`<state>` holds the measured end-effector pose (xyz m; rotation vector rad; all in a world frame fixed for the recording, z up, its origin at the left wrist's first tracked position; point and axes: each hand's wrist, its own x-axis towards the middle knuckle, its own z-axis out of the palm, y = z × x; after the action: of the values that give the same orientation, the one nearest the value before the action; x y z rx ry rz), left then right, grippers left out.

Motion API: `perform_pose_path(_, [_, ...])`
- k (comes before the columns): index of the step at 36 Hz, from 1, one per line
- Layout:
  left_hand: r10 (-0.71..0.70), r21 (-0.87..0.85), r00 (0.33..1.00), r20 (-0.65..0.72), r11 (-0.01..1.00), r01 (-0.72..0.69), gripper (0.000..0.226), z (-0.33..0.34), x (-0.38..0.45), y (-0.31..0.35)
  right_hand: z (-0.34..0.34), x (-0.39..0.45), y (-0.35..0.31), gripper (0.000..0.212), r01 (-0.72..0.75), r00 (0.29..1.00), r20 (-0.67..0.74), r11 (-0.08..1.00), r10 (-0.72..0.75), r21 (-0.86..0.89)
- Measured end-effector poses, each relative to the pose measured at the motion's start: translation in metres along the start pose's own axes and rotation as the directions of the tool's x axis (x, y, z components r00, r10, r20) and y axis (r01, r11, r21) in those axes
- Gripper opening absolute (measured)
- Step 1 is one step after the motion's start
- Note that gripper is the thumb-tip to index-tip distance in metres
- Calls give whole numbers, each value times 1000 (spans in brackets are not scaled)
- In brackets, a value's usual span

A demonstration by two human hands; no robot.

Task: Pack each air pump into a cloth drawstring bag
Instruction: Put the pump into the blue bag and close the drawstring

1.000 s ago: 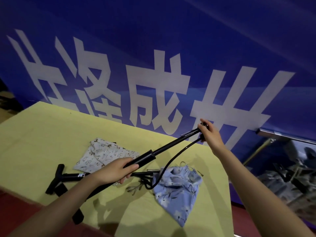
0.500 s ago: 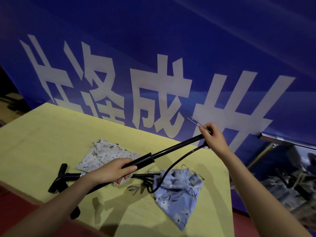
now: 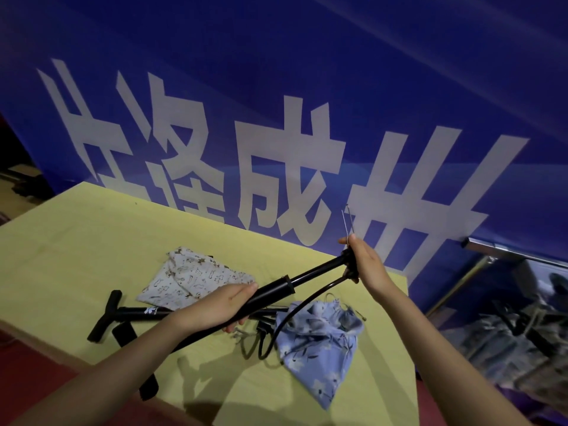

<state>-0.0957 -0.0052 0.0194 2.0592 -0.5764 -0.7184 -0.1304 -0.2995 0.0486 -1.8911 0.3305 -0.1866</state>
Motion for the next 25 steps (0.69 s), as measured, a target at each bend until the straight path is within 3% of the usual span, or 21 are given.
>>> perform_pose_path(9, [-8, -25, 1000, 0, 1000, 8, 52, 2, -7, 4, 31, -16, 0, 35, -60, 995, 84, 996, 54, 70])
perform_pose_path(18, [-10, -14, 1000, -30, 1000, 10, 52, 3, -5, 13, 51, -28, -2, 35, -17, 991, 134, 998, 9, 59])
perform_pose_path(25, [-25, -29, 999, -42, 999, 24, 56, 11, 2, 16, 63, -38, 0, 49, -23, 991, 131, 994, 8, 109])
